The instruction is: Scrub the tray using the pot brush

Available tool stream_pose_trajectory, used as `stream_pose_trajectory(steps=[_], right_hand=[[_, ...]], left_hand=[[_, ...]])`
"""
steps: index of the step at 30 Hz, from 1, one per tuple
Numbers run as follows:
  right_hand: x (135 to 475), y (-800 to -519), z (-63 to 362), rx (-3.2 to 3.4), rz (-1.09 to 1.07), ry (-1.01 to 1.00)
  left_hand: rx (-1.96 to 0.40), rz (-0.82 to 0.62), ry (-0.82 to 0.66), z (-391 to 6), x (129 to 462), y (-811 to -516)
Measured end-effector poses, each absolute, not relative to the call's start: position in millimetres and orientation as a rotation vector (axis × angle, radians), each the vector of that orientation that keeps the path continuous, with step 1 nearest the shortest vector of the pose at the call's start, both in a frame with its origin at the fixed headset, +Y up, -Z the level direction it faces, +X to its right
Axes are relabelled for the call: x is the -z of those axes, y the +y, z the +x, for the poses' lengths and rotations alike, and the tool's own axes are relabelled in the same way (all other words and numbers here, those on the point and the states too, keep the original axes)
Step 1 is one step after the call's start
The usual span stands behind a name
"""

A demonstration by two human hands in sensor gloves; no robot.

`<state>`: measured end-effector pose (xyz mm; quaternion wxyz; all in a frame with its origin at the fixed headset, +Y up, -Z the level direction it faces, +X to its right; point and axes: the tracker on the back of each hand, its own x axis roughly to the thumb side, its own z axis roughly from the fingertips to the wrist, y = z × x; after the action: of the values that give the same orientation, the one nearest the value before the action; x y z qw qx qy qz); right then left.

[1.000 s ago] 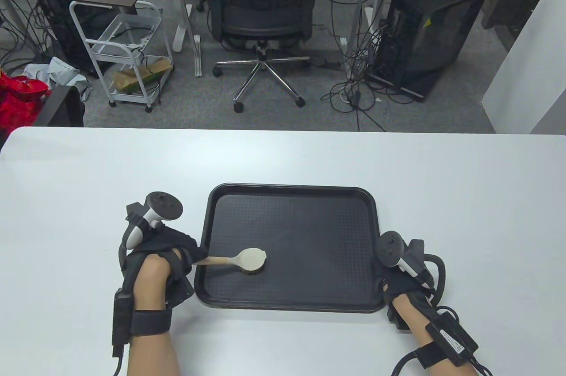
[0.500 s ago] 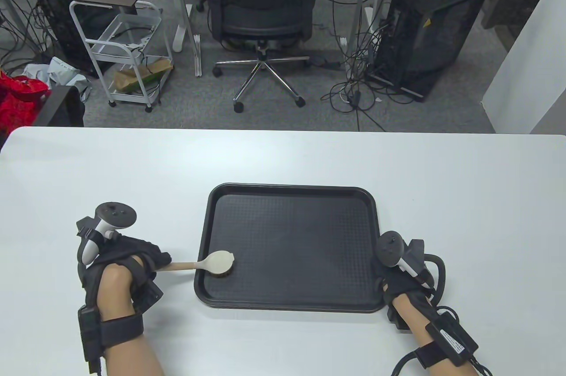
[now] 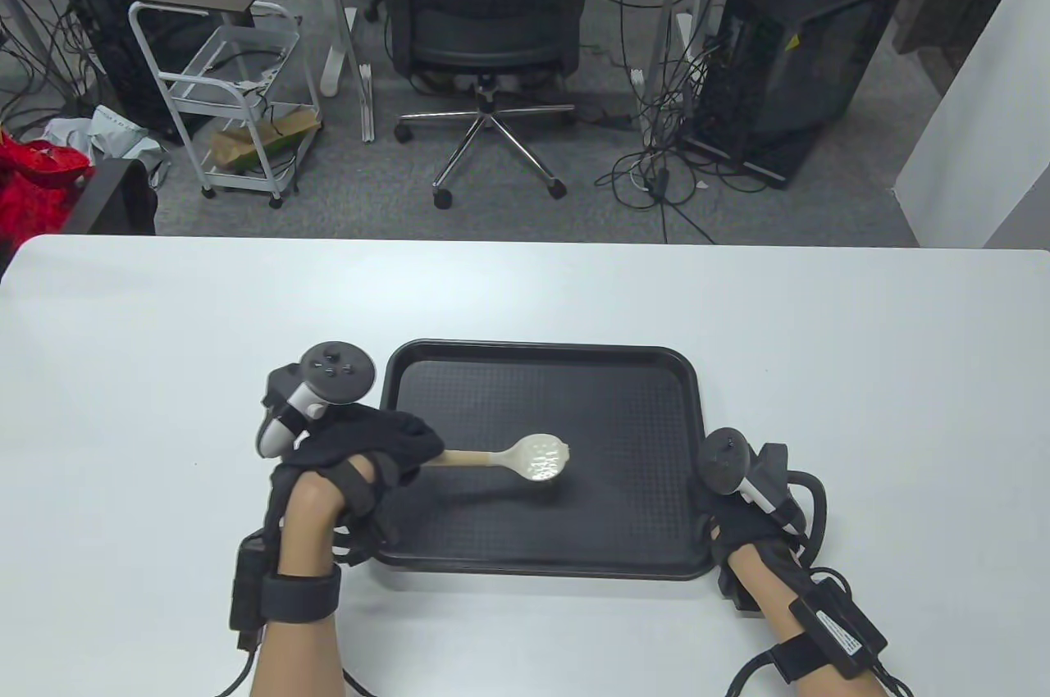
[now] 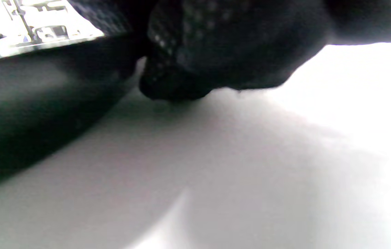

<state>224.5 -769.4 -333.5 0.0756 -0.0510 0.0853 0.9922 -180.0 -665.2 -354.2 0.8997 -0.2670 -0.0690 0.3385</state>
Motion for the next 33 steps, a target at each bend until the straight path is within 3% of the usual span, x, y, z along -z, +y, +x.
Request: stream_pose_trajectory(steps=[7,14,26,33], right_hand=[[334.4,-769.2,228.3,-2.937,-0.158,0.259],[334.3,-769.3,228.9,-2.934,-0.158,0.256],[334.5,-769.0,229.1,-2.939,-0.159,0.259],[334.6,-768.8,228.5,-2.951,-0.159,0.254]], left_hand=[[-0.683,-0.584,-0.191,-102.6,351.2,-688.2],[-0.610,-0.619,-0.197,-67.8,343.9,-702.6],[-0.587,-0.682,-0.232,-45.9,337.5,-716.4],[-0.468,-0.776,-0.225,-61.3,339.5,-712.8]])
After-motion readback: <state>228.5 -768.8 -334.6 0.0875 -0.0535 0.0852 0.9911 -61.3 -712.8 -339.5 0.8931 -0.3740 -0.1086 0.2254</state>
